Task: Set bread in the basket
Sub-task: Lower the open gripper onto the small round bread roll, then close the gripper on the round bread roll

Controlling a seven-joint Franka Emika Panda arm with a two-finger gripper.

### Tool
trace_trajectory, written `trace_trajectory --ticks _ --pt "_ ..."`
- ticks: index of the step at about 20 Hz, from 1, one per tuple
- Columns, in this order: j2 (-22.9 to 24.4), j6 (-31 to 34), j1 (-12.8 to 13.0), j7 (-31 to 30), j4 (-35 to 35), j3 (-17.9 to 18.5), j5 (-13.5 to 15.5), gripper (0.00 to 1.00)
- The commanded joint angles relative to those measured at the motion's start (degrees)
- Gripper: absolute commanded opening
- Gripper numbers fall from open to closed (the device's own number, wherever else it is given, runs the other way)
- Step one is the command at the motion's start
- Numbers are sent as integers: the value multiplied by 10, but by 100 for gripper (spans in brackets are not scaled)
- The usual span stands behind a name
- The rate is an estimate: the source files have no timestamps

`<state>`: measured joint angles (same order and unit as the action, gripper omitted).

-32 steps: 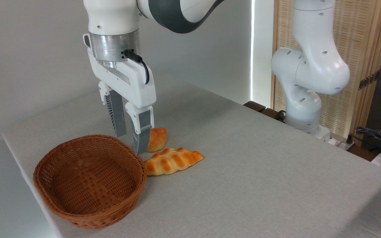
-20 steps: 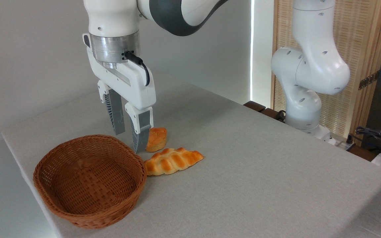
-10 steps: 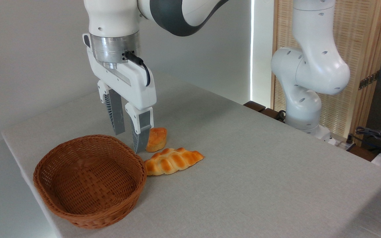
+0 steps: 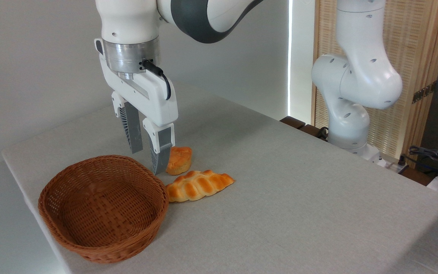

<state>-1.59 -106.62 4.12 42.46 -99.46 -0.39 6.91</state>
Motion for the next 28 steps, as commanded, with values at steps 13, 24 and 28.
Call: trace_trajectory --ticks 13,24,28 --pt "37 -58 6 -125 -151 -134 36 100" --pt "33 -60 6 -124 -182 -160 33 100" --pt "26 -60 7 -122 -184 -162 13 100"
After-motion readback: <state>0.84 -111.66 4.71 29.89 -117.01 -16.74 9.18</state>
